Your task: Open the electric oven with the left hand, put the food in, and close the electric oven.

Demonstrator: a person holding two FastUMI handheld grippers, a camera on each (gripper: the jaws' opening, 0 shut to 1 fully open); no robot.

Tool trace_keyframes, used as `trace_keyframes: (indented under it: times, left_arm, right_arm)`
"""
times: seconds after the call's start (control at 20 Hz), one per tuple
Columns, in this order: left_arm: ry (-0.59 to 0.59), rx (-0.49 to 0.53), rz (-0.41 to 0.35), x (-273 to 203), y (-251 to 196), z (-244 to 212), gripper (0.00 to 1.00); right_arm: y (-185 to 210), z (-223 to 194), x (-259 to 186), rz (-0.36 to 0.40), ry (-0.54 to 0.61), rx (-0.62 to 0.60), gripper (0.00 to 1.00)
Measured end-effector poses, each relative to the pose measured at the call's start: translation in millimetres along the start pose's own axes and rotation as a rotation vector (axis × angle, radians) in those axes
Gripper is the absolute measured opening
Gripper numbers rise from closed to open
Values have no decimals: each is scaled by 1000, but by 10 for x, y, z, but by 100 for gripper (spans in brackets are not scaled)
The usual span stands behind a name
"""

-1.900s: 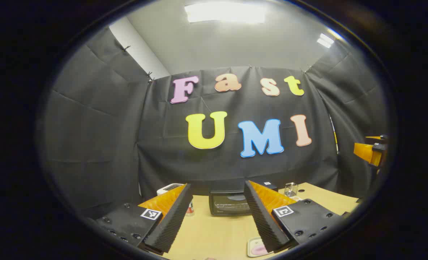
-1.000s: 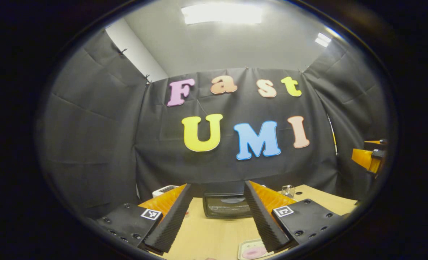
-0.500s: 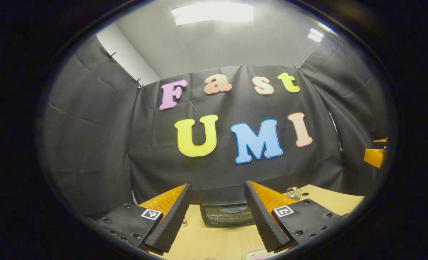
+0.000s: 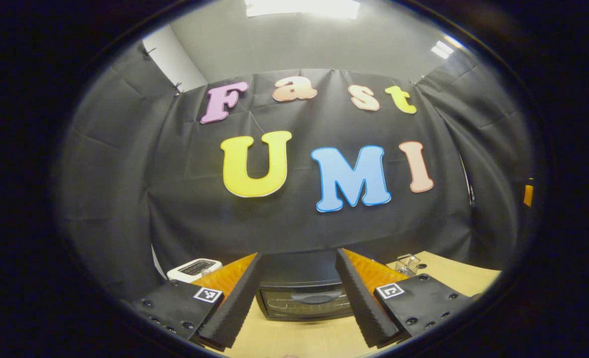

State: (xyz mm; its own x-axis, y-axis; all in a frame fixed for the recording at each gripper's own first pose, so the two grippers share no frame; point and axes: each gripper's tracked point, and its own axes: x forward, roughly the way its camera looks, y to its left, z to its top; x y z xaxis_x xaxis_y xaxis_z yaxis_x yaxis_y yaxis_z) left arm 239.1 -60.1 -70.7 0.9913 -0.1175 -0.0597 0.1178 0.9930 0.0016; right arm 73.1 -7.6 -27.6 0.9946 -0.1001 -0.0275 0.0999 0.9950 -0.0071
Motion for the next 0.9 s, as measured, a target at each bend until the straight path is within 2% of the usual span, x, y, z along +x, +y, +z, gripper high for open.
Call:
trace_keyframes:
  times: [0.05,0.15,0.2,0.3,0.55,0.8,0.9]
  left_arm:
    - [11,-3,-11,110,-10,-65,90]
    - [38,-13,-34,299,-36,-235,90]
    - [52,-17,-43,376,-46,-336,97]
    - [87,-19,-62,537,-74,-530,97]
    - [162,-18,-85,923,-144,-1035,97]
    - [218,-19,-93,1164,-252,-1443,97]
    - [242,-26,-87,1240,-289,-1582,91]
  right_arm:
    - [32,-10,52,-9,2,-9,96]
    - [87,-56,121,-28,10,-20,96]
    - [111,-86,135,-38,17,-24,96]
    - [133,-139,147,-59,35,-33,96]
    - [132,-294,141,-124,75,-64,96]
    - [120,-397,99,-152,120,-123,96]
    - [92,-391,110,-160,124,-133,96]
